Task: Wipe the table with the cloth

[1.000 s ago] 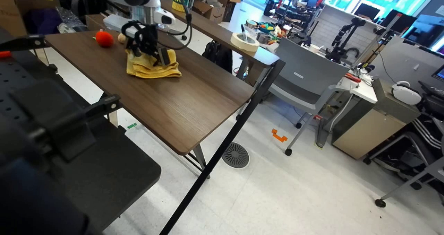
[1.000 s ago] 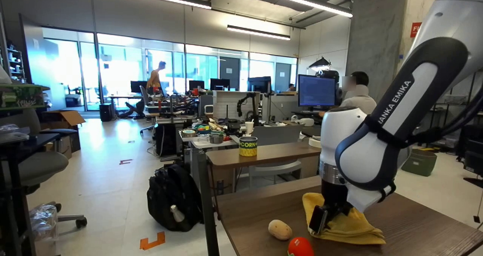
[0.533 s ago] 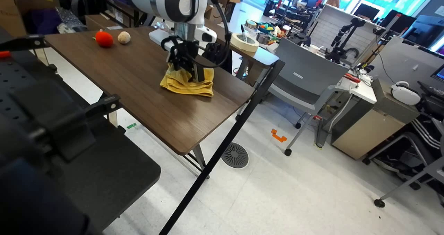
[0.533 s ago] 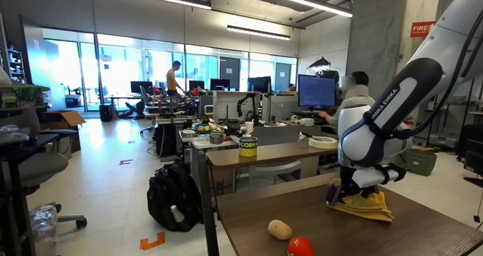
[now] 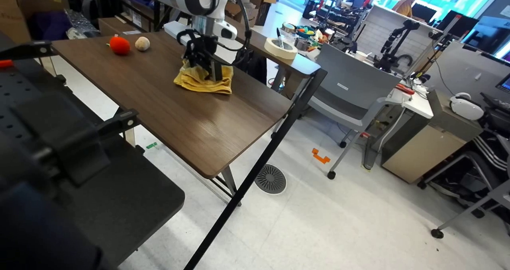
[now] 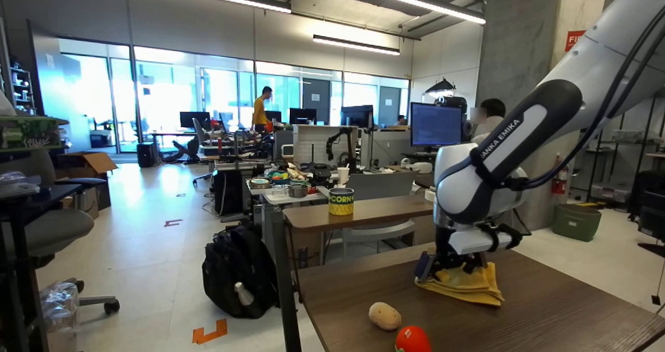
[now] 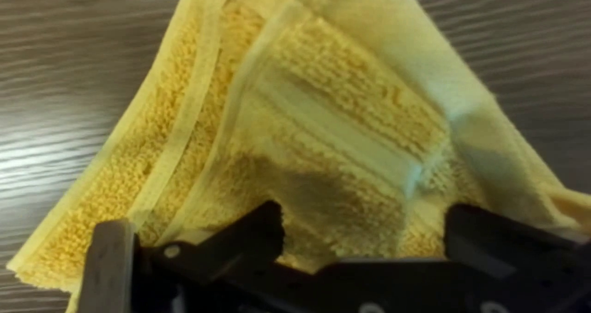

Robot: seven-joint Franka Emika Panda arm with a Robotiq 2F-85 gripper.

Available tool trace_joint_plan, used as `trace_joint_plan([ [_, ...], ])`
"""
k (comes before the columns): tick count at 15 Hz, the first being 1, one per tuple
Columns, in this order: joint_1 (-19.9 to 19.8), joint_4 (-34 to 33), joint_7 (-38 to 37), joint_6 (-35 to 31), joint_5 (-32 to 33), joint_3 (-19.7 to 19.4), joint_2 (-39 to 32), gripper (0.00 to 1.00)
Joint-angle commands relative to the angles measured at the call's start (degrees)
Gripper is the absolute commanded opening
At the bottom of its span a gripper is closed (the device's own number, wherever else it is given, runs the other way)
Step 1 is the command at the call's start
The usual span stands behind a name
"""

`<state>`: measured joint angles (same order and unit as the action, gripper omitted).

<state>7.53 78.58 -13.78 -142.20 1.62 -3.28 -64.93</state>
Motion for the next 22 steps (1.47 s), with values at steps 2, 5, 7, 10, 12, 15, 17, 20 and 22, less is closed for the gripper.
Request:
trace_joint_plan([
  [2, 5.1, -7.2, -2.5, 0.0, -1.1, 3.3, -4.8, 1.00],
  [5, 7.0, -10.6, -3.6, -1.0, -0.1, 1.9, -7.1, 1.00],
  [7, 5.6, -11.5, -3.5, -0.9, -0.2, 0.5, -8.6, 1.00],
  [10, 3.2, -9.8, -4.6, -2.1, 0.0, -2.5, -8.8, 1.00],
  [12, 1.9, -8.1, -5.8, -2.0, 0.5, -4.8, -8.4, 1.00],
  [15, 0.1, -5.8, -6.1, -1.7, 1.1, -7.1, -8.0, 1.00],
  [17, -1.3, -2.4, -2.9, -2.8, 1.1, -5.8, -6.6, 1.00],
  [20, -2.1, 6.6, 5.4, -7.9, 1.3, -1.3, -0.7, 1.00],
  [22, -0.9, 12.3, 9.1, -12.4, 2.3, -0.1, 3.5, 1.00],
])
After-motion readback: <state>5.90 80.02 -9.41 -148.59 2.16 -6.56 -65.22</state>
